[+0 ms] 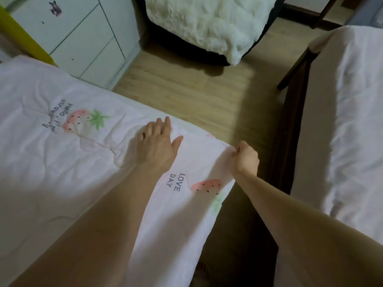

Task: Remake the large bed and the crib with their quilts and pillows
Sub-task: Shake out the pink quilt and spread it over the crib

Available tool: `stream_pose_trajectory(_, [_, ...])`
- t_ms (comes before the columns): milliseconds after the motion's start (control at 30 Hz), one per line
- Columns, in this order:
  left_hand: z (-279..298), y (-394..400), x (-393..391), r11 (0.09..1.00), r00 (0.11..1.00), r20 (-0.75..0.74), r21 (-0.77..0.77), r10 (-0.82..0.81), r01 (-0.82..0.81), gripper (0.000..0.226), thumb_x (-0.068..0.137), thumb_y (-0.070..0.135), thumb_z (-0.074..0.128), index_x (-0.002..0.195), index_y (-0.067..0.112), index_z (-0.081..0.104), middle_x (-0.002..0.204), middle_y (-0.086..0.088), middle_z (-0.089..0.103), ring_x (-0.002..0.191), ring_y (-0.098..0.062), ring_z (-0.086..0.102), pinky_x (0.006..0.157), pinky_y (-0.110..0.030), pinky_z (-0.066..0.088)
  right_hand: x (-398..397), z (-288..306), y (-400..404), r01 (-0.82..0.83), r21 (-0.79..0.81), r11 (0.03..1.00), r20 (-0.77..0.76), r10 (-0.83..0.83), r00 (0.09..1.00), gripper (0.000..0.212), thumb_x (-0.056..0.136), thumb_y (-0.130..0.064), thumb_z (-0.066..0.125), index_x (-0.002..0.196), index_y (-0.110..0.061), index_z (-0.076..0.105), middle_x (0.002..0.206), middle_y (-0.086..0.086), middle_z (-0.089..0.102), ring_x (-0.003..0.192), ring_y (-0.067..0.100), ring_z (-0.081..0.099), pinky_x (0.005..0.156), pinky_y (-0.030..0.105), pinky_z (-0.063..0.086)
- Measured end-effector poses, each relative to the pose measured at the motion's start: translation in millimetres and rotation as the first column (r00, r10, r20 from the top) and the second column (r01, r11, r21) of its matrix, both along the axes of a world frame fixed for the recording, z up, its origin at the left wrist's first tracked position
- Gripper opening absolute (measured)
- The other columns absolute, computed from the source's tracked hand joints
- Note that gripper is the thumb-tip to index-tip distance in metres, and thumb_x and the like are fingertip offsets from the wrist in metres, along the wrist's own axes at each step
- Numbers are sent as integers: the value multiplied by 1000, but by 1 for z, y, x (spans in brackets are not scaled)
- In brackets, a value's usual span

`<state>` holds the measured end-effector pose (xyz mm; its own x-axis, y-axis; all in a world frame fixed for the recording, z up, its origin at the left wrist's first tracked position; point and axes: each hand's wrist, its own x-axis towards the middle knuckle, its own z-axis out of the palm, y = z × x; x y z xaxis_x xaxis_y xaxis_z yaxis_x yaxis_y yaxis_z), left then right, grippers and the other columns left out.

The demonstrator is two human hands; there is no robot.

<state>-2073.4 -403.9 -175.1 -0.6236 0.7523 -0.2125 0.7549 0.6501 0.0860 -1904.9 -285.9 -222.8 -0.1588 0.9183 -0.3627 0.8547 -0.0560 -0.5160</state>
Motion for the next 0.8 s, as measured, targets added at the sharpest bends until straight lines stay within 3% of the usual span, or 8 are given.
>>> stream_pose_trajectory(100, [-4,12,-3,999,998,33,3,-53,53,54,102,37,26,152,18,20,157,-3,25,144,-26,18,115,-43,18,7,-4,0,-110,2,994,128,109,986,13,93,-2,43,98,-10,52,106,8,53,80,22,57,75,35,55])
stream_pose_trajectory(233, [-8,17,-11,988,983,102,17,-151,150,50,97,23,31,147,24,35,148,2,42,142,-18,26,118,-41,13,-18,4,-15,-361,-71,930,-202,341,918,34,96,-32,48,125,-15,47,127,5,48,102,26,57,88,44,51])
stream_pose_trajectory(333, [-3,15,-15,993,978,176,8,-113,114,49,93,14,36,140,26,45,144,2,47,139,-16,30,119,-42,5,-27,6,-15,-464,-86,881,-172,446,878,22,92,-26,54,102,-7,54,101,10,59,86,30,59,79,43,53])
stream_pose_trajectory(400, [0,16,-15,995,983,157,-2,-100,101,49,92,11,38,139,23,45,140,-1,49,137,-19,33,119,-43,7,-20,7,-7,-408,-18,913,-107,404,908,12,92,-14,49,85,-5,51,82,11,60,76,31,58,63,40,47])
stream_pose_trajectory(533, [2,17,-13,974,984,80,-153,-159,169,60,87,11,42,145,20,30,143,-2,42,138,-21,30,117,-44,12,25,4,2,45,-135,990,96,-32,995,10,94,-5,46,97,-9,54,101,9,58,83,22,57,69,31,49])
stream_pose_trajectory(600, [-1,16,-16,949,975,20,-225,-221,220,60,88,10,42,146,22,30,142,-1,41,136,-21,31,115,-44,19,33,5,-2,-51,-136,989,197,78,977,19,94,-4,44,111,-7,53,118,10,51,84,20,53,68,28,43])
stream_pose_trajectory(700, [-1,20,-19,945,954,-115,-216,-275,247,41,92,7,39,130,20,49,125,-3,51,119,-24,46,92,-35,37,7,14,-9,-324,-37,945,-49,322,945,31,98,-24,44,126,-12,48,132,6,45,98,21,56,74,27,43])
stream_pose_trajectory(800, [-1,23,-16,972,981,-52,-151,-187,178,26,92,-2,39,111,7,55,112,-11,52,107,-29,50,73,-32,34,-34,16,-18,-468,-23,883,-114,463,879,34,95,-30,49,125,-13,49,129,7,47,105,30,56,83,37,47])
